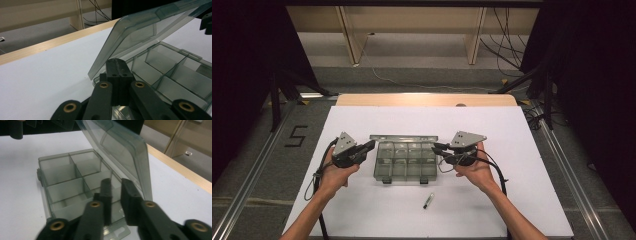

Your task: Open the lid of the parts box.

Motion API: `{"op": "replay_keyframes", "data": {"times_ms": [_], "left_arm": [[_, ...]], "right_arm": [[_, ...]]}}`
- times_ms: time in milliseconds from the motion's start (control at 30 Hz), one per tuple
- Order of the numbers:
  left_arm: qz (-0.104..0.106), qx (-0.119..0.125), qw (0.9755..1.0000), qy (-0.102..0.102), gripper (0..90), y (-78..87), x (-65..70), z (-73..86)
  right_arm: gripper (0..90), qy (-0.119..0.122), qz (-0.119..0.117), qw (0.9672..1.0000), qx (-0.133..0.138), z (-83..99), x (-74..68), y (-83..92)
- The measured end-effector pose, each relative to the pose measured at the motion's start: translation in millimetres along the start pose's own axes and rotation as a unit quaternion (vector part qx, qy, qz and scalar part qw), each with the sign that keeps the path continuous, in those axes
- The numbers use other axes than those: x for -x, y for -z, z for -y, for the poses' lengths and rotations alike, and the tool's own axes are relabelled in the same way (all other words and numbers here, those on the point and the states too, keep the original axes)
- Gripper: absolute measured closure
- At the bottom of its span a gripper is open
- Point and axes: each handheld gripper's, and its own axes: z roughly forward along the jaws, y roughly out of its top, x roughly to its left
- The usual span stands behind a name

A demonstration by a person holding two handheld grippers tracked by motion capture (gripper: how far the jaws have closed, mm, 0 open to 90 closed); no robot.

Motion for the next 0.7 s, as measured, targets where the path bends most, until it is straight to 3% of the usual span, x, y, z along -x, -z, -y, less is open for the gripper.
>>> {"op": "replay_keyframes", "data": {"times_ms": [133,233,367,533,700], "left_arm": [[0.0,0.0,1.0,0.0,89.5,0.0,0.1,0.0],[-0.001,0.0,1.0,0.0,89.5,-0.1,0.4,0.1],[0.0,0.0,1.0,0.0,89.5,-0.1,0.3,0.0],[-0.003,-0.004,1.0,-0.001,89.5,0.3,0.3,0.2],[-0.002,-0.006,1.0,-0.001,89.5,0.3,0.2,0.2]], "right_arm": [[54.2,-0.028,0.03,0.9991,-0.01,-1.4,3.1,7.1],[38.9,-0.051,0.03,0.998,-0.022,0.9,8.8,6.9],[28.5,-0.055,0.042,0.9975,-0.015,0.3,15.8,-0.9],[22.3,-0.048,0.041,0.9977,-0.023,-1.2,18.5,-11.1],[32.8,-0.037,0.036,0.9984,-0.022,-3.4,20.6,-18.2]]}}
